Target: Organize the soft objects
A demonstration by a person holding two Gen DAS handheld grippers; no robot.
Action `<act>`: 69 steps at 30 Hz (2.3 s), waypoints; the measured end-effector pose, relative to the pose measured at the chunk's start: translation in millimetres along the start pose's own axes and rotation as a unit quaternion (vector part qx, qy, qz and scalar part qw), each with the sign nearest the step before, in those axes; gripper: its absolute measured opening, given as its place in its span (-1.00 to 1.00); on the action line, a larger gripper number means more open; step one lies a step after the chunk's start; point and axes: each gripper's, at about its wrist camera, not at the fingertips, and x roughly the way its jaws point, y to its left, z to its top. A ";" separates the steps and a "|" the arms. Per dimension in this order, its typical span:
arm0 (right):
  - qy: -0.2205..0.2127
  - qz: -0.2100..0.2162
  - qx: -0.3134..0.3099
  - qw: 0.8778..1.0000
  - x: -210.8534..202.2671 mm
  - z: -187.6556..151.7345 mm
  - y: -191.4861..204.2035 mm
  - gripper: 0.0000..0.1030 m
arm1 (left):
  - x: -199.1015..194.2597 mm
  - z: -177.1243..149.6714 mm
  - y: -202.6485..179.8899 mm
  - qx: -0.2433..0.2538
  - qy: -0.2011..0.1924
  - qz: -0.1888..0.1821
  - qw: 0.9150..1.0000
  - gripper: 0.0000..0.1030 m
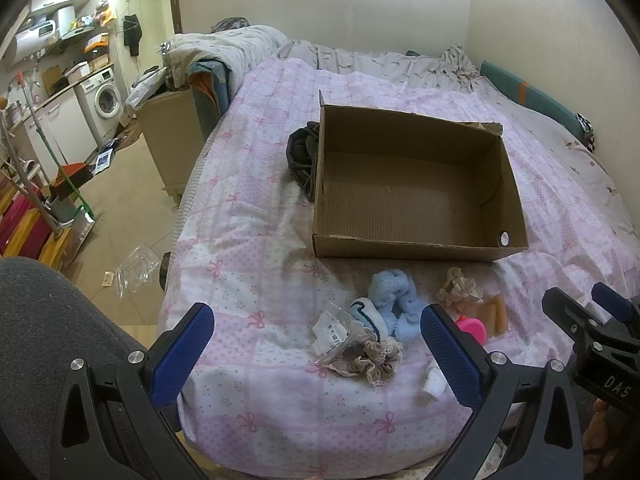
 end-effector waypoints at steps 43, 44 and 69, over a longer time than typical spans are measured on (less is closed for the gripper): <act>0.001 0.000 0.004 1.000 2.1 0.1 -1.9 1.00 | 2.6 -1.0 2.7 -0.001 0.010 0.003 1.000 1.00; 0.001 0.000 0.004 1.000 2.2 0.1 -1.8 1.00 | 3.3 -2.0 1.5 0.000 0.011 0.004 1.000 1.00; 0.026 0.042 0.023 0.999 4.5 13.3 -10.6 1.00 | 9.8 22.5 -1.0 0.010 0.057 0.006 0.998 1.00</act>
